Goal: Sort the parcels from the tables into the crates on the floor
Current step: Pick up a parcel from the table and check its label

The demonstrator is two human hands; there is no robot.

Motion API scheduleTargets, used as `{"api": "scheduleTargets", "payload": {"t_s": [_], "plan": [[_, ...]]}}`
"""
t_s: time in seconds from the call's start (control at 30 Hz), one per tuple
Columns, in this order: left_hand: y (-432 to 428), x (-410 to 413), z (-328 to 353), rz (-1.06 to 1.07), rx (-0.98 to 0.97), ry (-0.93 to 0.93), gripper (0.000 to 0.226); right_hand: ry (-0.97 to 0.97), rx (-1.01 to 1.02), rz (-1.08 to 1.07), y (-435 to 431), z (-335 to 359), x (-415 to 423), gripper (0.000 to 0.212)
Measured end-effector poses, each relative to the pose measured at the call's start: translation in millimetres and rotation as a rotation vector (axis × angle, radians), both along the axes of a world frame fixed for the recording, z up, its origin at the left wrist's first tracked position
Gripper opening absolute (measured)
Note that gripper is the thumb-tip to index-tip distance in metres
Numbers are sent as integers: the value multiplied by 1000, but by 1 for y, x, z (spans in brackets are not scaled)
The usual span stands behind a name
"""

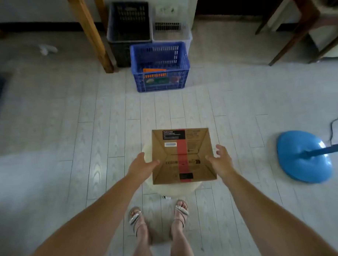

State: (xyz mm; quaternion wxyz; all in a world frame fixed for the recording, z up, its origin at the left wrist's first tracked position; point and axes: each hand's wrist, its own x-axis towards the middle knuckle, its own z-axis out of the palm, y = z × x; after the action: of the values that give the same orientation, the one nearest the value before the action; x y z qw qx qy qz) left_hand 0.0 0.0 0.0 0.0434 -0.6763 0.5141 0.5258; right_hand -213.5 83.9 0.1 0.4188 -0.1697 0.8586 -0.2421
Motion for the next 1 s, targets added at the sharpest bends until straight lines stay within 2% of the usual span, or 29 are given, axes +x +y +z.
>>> {"api": "scheduleTargets", "payload": {"t_s": [0.17,0.4,0.7,1.0], "plan": [[7,-4,-19,-20,118,9,64,-145,42,4,1,-14,6,48],[18,-9,-15,-2,106,60,52,-140,39,41,2,-16,7,41],[-12,20,53,166,-78,179,47,-60,-187,173,-47,52,20,48],[-111,98,129,258,-342,261,45,-29,-421,225,-156,128,99,43]]}}
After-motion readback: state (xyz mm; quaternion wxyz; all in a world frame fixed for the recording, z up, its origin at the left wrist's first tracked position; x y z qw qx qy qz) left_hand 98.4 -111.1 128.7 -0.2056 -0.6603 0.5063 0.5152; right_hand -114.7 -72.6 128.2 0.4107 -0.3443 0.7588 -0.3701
